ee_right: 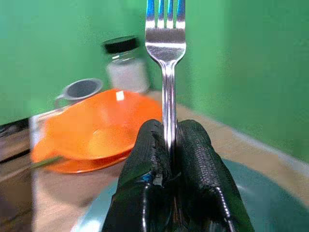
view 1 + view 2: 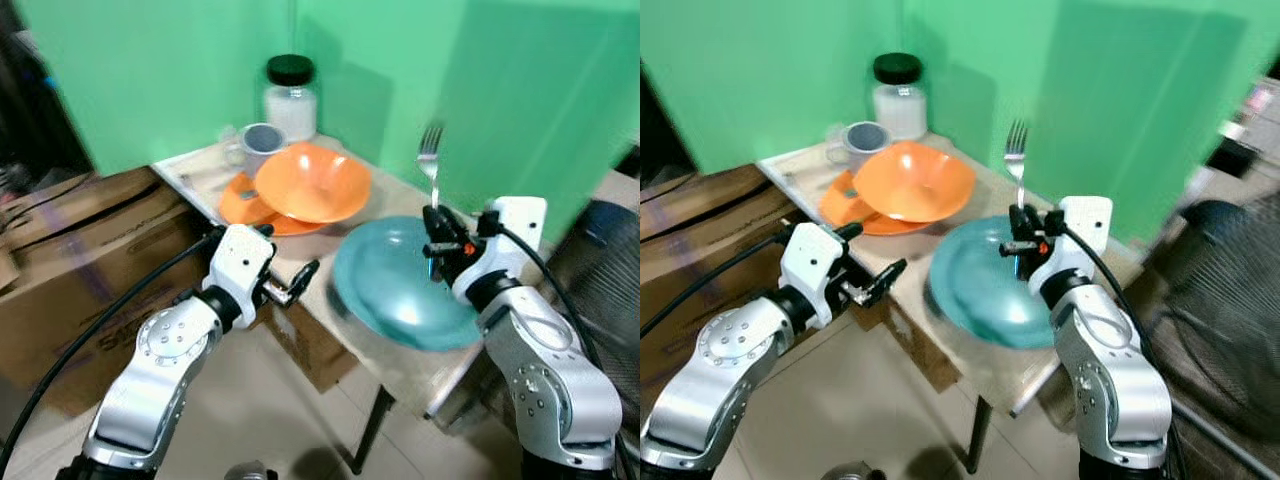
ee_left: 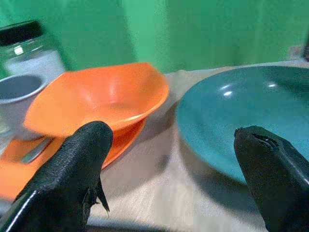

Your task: Setting the table

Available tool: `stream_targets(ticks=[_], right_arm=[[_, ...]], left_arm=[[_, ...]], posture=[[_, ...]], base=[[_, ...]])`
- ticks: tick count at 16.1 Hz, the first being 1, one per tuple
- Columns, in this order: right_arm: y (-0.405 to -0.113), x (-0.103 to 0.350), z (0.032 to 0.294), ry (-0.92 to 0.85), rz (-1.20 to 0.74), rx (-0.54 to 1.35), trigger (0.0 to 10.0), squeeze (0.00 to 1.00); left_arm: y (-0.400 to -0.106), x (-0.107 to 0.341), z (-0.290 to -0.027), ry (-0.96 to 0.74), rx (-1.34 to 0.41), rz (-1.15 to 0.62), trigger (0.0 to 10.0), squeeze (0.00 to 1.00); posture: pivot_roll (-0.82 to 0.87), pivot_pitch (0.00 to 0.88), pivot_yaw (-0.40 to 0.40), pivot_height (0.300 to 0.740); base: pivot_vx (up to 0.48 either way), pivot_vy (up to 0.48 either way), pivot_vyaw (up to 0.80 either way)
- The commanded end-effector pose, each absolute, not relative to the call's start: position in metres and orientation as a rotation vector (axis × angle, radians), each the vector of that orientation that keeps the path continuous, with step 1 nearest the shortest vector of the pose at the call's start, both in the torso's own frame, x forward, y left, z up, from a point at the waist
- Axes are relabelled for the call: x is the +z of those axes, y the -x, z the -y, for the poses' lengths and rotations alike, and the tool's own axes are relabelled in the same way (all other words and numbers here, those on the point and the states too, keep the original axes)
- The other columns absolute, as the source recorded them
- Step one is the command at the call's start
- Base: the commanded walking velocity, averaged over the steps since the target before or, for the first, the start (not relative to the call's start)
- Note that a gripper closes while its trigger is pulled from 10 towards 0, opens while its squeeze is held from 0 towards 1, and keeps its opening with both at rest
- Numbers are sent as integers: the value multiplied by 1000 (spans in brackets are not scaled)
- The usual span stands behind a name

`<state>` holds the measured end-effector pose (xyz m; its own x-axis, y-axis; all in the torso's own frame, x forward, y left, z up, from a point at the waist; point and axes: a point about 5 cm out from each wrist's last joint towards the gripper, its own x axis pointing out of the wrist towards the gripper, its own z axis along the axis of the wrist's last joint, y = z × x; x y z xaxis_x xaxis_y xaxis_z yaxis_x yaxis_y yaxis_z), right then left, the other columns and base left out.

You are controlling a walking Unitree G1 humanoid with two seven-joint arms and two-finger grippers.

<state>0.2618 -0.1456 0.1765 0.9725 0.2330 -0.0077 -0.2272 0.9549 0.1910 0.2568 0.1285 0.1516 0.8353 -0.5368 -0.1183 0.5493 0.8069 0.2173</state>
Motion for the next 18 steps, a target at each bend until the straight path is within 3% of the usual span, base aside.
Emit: stream_targets(ticks=[1,7,12,16,18], right_arm=[[-261,179,149,-176,-3,211,10000,0],[-267,184,151,-6,50,177,10000,0],[-268,186,149,-36,61,181,10000,0],[-271,182,145,-16,50,190,10000,0],[-273,175,146,44,20,166,10000,0]], left_arm=[[-259,152,-124,-258,-593,-45,10000,0],[-264,155,-125,-253,-533,-22,10000,0],[-266,156,-130,-252,-492,-14,10000,0],[-268,157,-135,-229,-427,-2,10000,0],[-272,161,-135,-189,-368,21,10000,0]], posture=[[74,0,1,740],[78,0,-14,740],[85,0,-28,740],[84,0,-34,740],[85,0,-34,740]], base=[[0,0,-800],[0,0,-792],[0,0,-790],[0,0,0],[0,0,-788]])
